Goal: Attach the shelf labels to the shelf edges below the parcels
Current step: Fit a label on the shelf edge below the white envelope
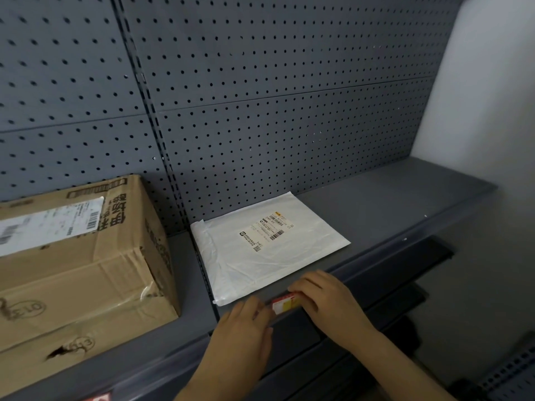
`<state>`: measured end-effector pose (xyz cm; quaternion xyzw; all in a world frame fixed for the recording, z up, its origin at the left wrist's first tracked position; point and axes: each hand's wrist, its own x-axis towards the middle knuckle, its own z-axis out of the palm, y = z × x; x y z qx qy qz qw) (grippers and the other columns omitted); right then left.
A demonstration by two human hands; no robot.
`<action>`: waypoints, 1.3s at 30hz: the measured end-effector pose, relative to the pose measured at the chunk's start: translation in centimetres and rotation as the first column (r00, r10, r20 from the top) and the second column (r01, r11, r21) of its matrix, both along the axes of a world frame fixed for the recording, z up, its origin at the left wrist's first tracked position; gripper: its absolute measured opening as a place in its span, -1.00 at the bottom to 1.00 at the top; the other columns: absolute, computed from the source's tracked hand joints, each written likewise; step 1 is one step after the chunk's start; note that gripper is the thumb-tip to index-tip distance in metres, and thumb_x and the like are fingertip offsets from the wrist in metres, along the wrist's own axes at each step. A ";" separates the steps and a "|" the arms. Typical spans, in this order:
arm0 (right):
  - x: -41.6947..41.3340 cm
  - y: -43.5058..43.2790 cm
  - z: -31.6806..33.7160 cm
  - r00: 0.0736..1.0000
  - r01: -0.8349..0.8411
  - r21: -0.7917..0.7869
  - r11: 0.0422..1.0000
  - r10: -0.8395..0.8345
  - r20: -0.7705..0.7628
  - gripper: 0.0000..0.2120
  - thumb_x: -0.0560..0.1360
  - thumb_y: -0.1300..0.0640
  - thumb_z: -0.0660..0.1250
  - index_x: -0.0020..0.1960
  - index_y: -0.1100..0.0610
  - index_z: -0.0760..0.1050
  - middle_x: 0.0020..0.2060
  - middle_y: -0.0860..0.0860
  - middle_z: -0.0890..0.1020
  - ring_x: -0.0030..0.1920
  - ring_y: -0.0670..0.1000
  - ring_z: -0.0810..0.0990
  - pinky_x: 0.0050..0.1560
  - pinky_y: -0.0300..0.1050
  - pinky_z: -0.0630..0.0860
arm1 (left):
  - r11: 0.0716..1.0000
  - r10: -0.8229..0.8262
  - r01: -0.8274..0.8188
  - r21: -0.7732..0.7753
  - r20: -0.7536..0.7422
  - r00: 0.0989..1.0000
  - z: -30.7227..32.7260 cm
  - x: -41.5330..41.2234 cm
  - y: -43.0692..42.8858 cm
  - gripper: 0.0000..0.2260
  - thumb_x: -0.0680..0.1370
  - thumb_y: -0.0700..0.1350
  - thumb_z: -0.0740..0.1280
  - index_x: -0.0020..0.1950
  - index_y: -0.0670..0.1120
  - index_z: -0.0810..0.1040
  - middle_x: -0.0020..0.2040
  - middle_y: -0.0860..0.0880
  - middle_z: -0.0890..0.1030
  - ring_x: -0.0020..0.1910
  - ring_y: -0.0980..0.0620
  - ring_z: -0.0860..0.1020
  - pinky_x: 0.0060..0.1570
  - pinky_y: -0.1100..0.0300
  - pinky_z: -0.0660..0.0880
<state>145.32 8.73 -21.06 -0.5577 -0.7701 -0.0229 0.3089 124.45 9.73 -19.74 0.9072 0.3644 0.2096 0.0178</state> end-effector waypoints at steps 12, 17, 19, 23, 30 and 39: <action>0.3 -1.7 0.7 0.989 0.090 -0.060 0.994 -0.096 -0.110 -0.84 0.47 0.21 0.35 0.01 0.02 0.54 -0.05 -0.09 0.55 -0.02 -0.14 0.47 -0.01 -0.18 0.52 | 0.998 0.057 -0.057 -0.038 -0.012 0.998 0.8 -0.9 -2.5 -0.80 0.37 -0.09 0.34 -0.02 0.01 0.57 -0.13 0.04 0.52 -0.25 0.05 0.54 -0.32 0.21 0.46; 0.0 -2.9 0.8 0.980 0.110 -0.046 0.993 -0.116 -0.162 -0.84 0.45 0.25 0.36 -0.03 0.02 0.54 -0.07 -0.09 0.54 -0.04 -0.14 0.47 -0.03 -0.25 0.49 | 0.993 0.084 -0.084 -0.082 -0.008 0.996 0.5 -1.0 -4.0 -0.82 0.43 -0.09 0.31 0.02 0.02 0.56 -0.07 0.04 0.53 -0.16 0.02 0.53 -0.24 0.15 0.48; -0.3 -3.4 0.6 0.978 0.108 -0.039 0.993 -0.114 -0.175 -0.84 0.45 0.26 0.36 -0.04 0.03 0.55 -0.08 -0.09 0.54 -0.05 -0.14 0.48 -0.04 -0.28 0.47 | 0.992 0.092 -0.093 -0.081 -0.013 0.996 0.3 -1.1 -4.6 -0.82 0.42 -0.09 0.30 0.00 0.02 0.57 -0.09 0.04 0.53 -0.18 0.01 0.54 -0.27 0.15 0.48; -0.5 -4.1 -0.4 0.975 0.113 -0.053 0.992 -0.121 -0.185 -0.87 0.48 0.25 0.34 -0.04 0.04 0.54 -0.07 -0.07 0.54 -0.04 -0.10 0.48 -0.04 -0.24 0.49 | 0.989 0.109 -0.111 -0.098 -0.026 0.994 -0.6 -1.3 -5.7 -0.78 0.50 -0.08 0.23 0.12 0.00 0.54 0.00 0.02 0.50 -0.08 -0.01 0.51 -0.13 0.12 0.46; -0.8 -5.2 -2.1 0.978 0.124 -0.108 0.986 -0.140 -0.153 -0.82 0.46 0.26 0.35 0.02 0.04 0.53 -0.02 -0.06 0.54 0.00 -0.09 0.45 -0.02 -0.20 0.49 | 0.995 0.097 -0.097 -0.016 0.016 0.995 0.2 0.5 -5.0 -0.68 0.52 -0.15 0.26 0.29 -0.08 0.43 0.12 -0.06 0.47 0.02 -0.06 0.46 0.01 0.11 0.41; -0.7 -6.3 -1.4 0.971 0.199 -0.127 0.972 -0.213 -0.112 -0.80 0.45 0.28 0.35 0.05 0.10 0.53 0.02 -0.02 0.54 0.03 -0.05 0.43 0.04 -0.10 0.51 | 0.993 0.113 -0.111 -0.029 0.061 0.992 0.1 2.8 -1.3 -0.59 0.48 -0.27 0.28 0.32 -0.13 0.39 0.14 -0.11 0.45 0.02 -0.07 0.42 -0.03 0.09 0.44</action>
